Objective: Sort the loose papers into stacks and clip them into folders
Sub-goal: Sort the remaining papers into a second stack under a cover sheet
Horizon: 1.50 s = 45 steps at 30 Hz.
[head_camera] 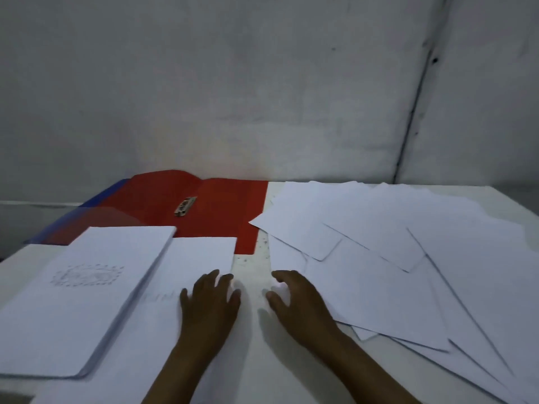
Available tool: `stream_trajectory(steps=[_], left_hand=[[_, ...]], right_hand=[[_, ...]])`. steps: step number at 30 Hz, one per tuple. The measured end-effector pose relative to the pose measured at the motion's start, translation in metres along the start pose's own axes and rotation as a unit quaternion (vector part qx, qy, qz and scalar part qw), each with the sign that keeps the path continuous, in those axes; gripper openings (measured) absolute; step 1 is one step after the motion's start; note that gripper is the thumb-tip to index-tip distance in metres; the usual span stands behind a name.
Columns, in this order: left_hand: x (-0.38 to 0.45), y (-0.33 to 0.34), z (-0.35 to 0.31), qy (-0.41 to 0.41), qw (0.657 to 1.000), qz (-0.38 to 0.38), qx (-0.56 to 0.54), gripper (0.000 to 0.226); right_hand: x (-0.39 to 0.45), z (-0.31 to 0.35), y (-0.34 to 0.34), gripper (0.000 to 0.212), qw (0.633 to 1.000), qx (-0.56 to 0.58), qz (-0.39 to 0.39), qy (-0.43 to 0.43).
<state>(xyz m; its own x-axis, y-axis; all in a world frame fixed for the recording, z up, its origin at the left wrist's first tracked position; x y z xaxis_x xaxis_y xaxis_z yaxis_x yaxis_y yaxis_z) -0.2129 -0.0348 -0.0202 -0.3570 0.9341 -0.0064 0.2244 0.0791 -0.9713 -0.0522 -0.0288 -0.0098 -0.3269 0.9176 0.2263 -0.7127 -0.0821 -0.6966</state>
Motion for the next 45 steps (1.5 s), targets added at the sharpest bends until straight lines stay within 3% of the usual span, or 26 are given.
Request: stream_trajectory(steps=[2,6,11,16,19,22,24,26,27,28,30,31,33,35,37,39,41,43,45], left_hand=[[-0.001,0.004,-0.019,0.026,1.000,-0.003,-0.012,0.050],[-0.011,0.016,-0.068,0.106,0.993,0.004,-0.059,0.078],[-0.020,0.031,-0.135,0.175,0.983,0.041,-0.025,0.050],[-0.036,0.043,-0.199,0.251,0.965,0.068,-0.043,0.049],[-0.039,0.054,-0.229,0.274,0.956,0.085,-0.056,0.052],[-0.040,0.069,-0.243,0.278,0.956,0.072,-0.069,0.081],[-0.040,0.076,-0.243,0.267,0.958,0.053,-0.086,0.091],[-0.036,0.082,-0.245,0.263,0.960,0.041,-0.086,0.087],[-0.035,0.081,-0.246,0.263,0.960,0.036,-0.089,0.082],[-0.034,0.079,-0.247,0.257,0.960,0.032,-0.102,0.072],[-0.029,0.073,-0.251,0.248,0.963,0.029,-0.100,0.050],[-0.025,0.069,-0.254,0.255,0.963,0.020,-0.088,0.045],[-0.019,0.061,-0.263,0.267,0.963,-0.003,-0.039,0.045],[-0.013,0.059,-0.270,0.285,0.958,-0.019,0.012,0.049],[-0.005,0.060,-0.277,0.329,0.941,-0.057,0.056,0.054],[-0.003,0.062,-0.283,0.401,0.909,-0.060,0.093,0.045],[-0.001,0.059,-0.289,0.472,0.876,0.008,0.100,0.047],[0.004,0.061,-0.293,0.455,0.882,0.045,0.116,0.070],[0.006,0.058,-0.296,0.419,0.897,0.062,0.131,0.079]], right_hand=[[-0.010,-0.025,-0.028,0.040,0.999,-0.012,-0.044,-0.001],[-0.028,-0.079,-0.079,0.035,0.991,-0.055,-0.112,0.050],[-0.050,-0.130,-0.138,0.036,0.958,-0.141,-0.211,0.137],[-0.072,-0.162,-0.172,0.069,0.924,-0.260,-0.109,0.259],[-0.069,-0.170,-0.176,0.070,0.916,-0.283,-0.069,0.276],[-0.059,-0.177,-0.177,0.039,0.898,-0.371,-0.125,0.203],[-0.056,-0.176,-0.175,0.023,0.885,-0.422,-0.122,0.155],[-0.053,-0.180,-0.179,0.017,0.885,-0.435,-0.116,0.121],[-0.052,-0.184,-0.178,0.023,0.881,-0.447,-0.128,0.090],[-0.050,-0.184,-0.179,0.042,0.879,-0.453,-0.136,0.063],[-0.051,-0.197,-0.179,0.078,0.887,-0.442,-0.132,0.007],[-0.051,-0.195,-0.180,0.084,0.891,-0.438,-0.119,0.011],[-0.044,-0.177,-0.192,0.072,0.901,-0.415,-0.082,0.095],[-0.047,-0.184,-0.195,0.049,0.913,-0.365,-0.115,0.144],[-0.051,-0.185,-0.205,0.040,0.928,-0.270,-0.122,0.225],[-0.056,-0.190,-0.213,0.035,0.931,-0.176,-0.202,0.246],[-0.060,-0.191,-0.218,0.031,0.926,-0.133,-0.252,0.247],[-0.063,-0.191,-0.219,0.028,0.932,-0.125,-0.246,0.234],[-0.065,-0.190,-0.219,0.028,0.942,-0.122,-0.214,0.226]])
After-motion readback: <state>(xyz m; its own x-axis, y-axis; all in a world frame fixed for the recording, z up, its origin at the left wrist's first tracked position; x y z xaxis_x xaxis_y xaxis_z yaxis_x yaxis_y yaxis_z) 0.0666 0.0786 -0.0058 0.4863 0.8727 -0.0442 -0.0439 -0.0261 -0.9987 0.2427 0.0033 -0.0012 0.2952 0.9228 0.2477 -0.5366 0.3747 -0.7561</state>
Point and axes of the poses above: each hand's wrist, its own x-axis towards the middle knuckle, its own y-axis out of the palm, z = x × y, the point moved 1 cm from there along x, towards the middle knuckle, and after that the axes turned 11 degrees about -y, right-handed, at the moved point
